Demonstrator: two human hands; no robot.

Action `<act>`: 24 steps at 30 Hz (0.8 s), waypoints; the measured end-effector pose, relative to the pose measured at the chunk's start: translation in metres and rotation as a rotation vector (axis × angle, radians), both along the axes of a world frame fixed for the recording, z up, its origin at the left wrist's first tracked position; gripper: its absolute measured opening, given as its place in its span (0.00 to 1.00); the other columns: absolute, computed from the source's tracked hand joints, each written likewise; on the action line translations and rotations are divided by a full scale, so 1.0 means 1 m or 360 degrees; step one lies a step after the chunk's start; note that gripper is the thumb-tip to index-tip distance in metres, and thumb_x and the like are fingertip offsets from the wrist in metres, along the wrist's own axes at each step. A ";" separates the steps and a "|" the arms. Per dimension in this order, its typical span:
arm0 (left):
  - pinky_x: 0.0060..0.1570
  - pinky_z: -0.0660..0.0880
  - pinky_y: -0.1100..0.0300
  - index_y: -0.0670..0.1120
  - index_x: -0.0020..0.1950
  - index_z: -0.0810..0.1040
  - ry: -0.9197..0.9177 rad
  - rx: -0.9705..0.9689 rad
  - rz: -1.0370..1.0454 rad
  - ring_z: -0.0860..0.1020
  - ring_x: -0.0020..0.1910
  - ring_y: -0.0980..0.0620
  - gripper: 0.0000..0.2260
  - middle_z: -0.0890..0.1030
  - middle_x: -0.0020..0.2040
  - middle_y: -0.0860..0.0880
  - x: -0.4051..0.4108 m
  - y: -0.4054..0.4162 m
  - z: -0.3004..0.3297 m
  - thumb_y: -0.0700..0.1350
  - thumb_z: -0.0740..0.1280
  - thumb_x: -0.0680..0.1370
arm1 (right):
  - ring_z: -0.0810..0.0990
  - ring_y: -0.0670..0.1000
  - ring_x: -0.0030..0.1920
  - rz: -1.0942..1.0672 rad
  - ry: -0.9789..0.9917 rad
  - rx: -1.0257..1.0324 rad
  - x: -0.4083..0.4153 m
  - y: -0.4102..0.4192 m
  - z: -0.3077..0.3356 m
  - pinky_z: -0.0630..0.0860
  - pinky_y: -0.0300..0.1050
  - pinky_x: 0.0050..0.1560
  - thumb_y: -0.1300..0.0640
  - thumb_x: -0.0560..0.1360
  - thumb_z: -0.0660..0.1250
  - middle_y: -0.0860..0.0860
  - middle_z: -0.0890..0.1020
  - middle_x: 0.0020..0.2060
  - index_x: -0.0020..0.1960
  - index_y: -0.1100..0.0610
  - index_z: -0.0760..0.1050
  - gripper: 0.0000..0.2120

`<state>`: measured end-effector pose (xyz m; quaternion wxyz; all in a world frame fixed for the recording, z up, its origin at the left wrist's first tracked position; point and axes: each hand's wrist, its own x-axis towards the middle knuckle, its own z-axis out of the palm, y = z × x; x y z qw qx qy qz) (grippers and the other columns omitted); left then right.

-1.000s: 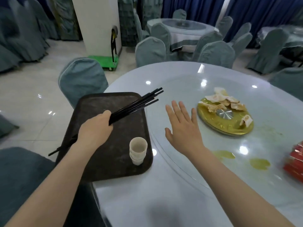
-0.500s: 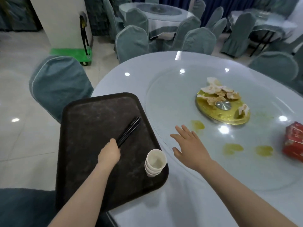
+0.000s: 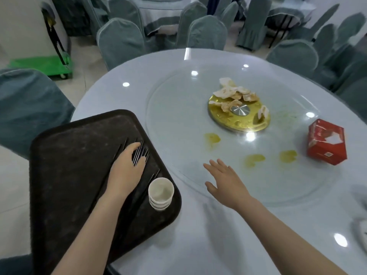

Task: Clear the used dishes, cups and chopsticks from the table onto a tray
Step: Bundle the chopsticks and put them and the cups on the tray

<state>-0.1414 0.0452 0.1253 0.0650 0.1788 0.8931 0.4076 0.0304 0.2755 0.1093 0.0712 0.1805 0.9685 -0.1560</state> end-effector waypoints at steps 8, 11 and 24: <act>0.63 0.61 0.65 0.51 0.74 0.67 0.0215 -0.0100 -0.0631 0.69 0.70 0.54 0.22 0.70 0.72 0.56 0.089 0.098 0.034 0.46 0.63 0.80 | 0.51 0.48 0.77 -0.0351 0.0252 -0.0220 0.095 0.062 -0.005 0.52 0.44 0.74 0.51 0.79 0.61 0.48 0.60 0.75 0.75 0.49 0.60 0.26; 0.65 0.60 0.64 0.51 0.74 0.66 0.0243 -0.0194 -0.0733 0.67 0.71 0.54 0.22 0.69 0.73 0.55 0.126 0.136 0.032 0.46 0.63 0.80 | 0.53 0.48 0.76 -0.0445 0.0309 -0.0257 0.140 0.095 -0.008 0.52 0.42 0.73 0.52 0.79 0.62 0.48 0.63 0.74 0.74 0.50 0.62 0.25; 0.64 0.60 0.66 0.52 0.74 0.65 0.0197 -0.0400 -0.1084 0.67 0.71 0.54 0.22 0.68 0.73 0.55 0.292 0.292 -0.005 0.46 0.63 0.80 | 0.65 0.49 0.71 -0.0922 0.0437 -0.0314 0.357 0.221 -0.039 0.61 0.41 0.67 0.57 0.77 0.64 0.46 0.75 0.65 0.66 0.52 0.72 0.18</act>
